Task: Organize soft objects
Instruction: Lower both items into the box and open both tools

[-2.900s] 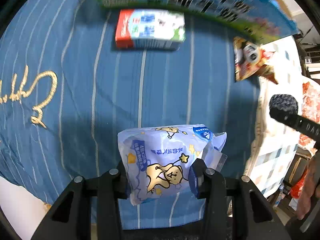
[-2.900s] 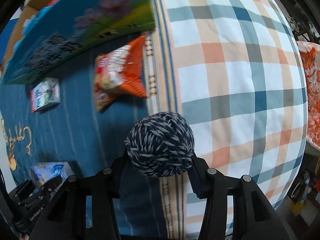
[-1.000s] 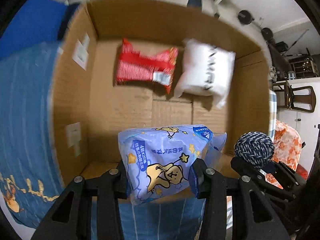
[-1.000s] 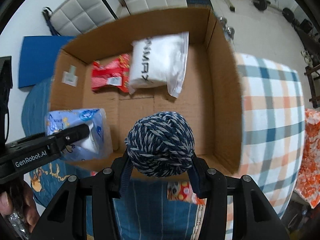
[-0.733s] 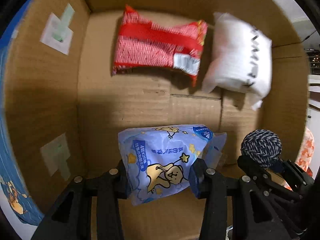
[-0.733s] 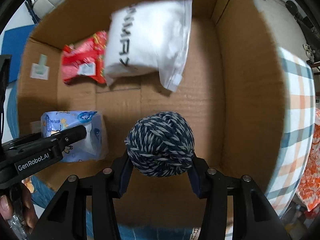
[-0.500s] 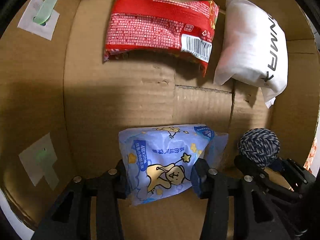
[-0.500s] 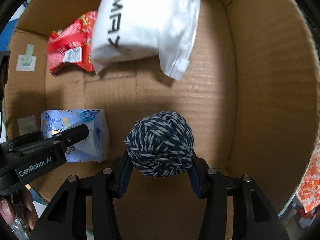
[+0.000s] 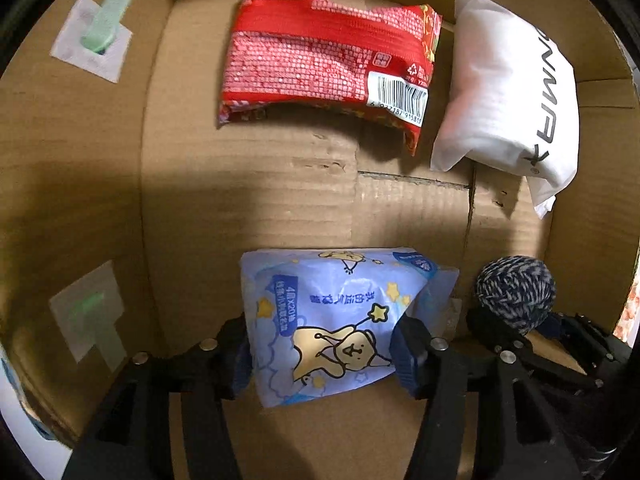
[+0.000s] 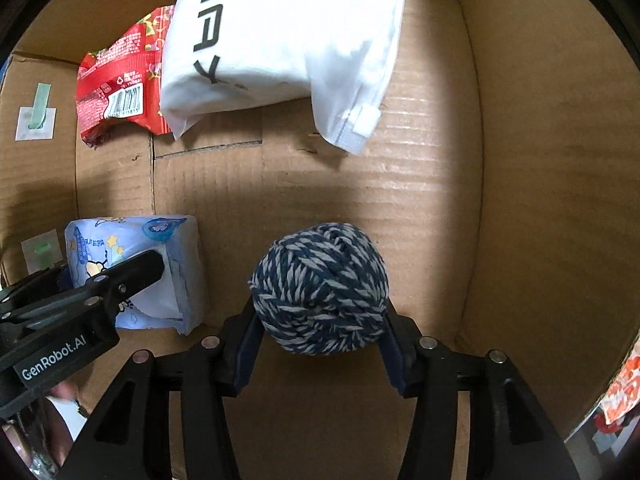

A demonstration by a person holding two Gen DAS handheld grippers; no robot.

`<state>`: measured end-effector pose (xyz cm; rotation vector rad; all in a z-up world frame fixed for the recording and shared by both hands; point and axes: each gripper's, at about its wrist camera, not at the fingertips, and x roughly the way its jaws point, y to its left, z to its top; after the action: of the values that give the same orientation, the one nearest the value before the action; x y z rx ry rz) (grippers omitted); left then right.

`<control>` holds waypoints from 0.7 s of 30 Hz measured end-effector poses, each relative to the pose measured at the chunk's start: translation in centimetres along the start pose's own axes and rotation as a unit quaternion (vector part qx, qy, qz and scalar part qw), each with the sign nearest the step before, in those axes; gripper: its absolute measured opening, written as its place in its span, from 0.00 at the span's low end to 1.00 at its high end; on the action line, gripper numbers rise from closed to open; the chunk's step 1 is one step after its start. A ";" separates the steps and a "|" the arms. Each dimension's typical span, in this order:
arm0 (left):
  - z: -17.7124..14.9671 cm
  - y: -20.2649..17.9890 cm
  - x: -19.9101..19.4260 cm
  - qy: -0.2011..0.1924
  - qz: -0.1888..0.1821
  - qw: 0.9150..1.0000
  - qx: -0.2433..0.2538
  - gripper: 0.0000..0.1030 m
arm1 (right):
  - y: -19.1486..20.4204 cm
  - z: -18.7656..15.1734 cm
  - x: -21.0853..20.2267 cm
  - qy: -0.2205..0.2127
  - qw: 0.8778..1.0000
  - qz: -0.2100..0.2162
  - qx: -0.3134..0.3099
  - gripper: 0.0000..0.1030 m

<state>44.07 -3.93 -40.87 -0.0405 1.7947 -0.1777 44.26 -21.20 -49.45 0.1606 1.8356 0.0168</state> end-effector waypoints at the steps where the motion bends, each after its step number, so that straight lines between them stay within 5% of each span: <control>1: -0.1 0.0 -0.3 -0.004 0.006 1.000 0.005 0.56 | -0.1 0.0 0.0 -0.006 1.000 0.004 -0.001 0.54; 8: -0.8 0.0 -1.7 -0.012 0.004 1.000 0.002 0.70 | -0.2 -0.1 -1.9 -0.014 1.000 0.003 -0.006 0.61; 18: -1.9 1.8 -4.4 -0.045 -0.019 0.999 -0.014 0.91 | 1.2 -1.0 -4.9 -0.039 0.999 -0.013 -0.016 0.90; 21: -3.0 1.3 -6.3 -0.081 -0.003 0.997 0.000 1.00 | 1.8 -2.3 -6.4 -0.051 0.999 -0.007 -0.013 0.97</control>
<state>42.66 -1.55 -34.36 -0.0594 1.6339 -0.1743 43.91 -20.02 -42.49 0.1273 1.7346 0.0217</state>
